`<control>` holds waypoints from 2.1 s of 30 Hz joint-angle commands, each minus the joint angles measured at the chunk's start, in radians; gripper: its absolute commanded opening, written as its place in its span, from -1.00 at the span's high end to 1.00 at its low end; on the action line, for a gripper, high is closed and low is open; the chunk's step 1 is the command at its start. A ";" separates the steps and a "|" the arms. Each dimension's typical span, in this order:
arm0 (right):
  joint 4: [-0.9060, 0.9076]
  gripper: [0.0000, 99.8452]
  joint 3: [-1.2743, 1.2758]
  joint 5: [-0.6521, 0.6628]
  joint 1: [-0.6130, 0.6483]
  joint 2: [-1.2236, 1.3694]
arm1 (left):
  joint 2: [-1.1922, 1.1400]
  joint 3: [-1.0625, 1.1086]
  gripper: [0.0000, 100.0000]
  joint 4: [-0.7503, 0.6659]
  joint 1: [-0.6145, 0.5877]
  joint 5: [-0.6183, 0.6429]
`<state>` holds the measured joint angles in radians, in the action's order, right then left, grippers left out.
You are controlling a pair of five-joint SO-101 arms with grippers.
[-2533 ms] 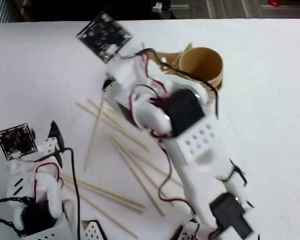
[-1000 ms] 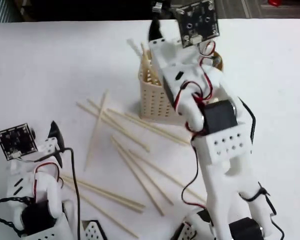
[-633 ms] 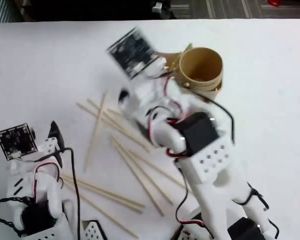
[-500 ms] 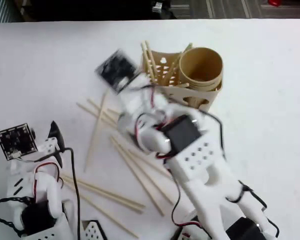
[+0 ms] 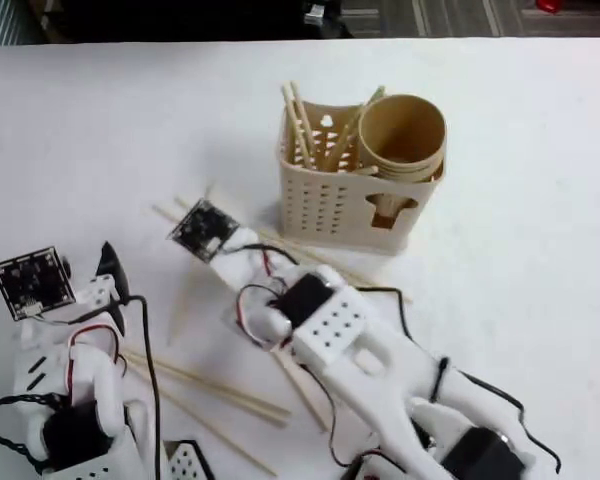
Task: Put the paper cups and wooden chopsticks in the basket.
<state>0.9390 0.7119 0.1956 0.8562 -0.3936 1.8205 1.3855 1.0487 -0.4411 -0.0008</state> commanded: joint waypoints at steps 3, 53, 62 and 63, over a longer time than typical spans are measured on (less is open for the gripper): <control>-0.039 0.55 -0.104 0.006 0.016 0.219 | 0.007 0.002 0.61 -0.021 -0.008 -0.002; 0.236 0.96 -0.439 0.170 -0.137 -0.036 | 0.007 0.003 0.61 -0.021 -0.005 -0.002; 0.159 0.96 -0.830 0.164 -0.259 -0.174 | 0.007 0.025 0.61 -0.051 -0.005 -0.002; 0.127 0.96 -0.862 0.164 -0.268 -0.174 | 0.007 0.029 0.61 -0.057 -0.005 -0.002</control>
<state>1.1370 -0.0184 0.3567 0.6183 -0.5317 1.8190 1.4055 1.0288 -0.4411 -0.0008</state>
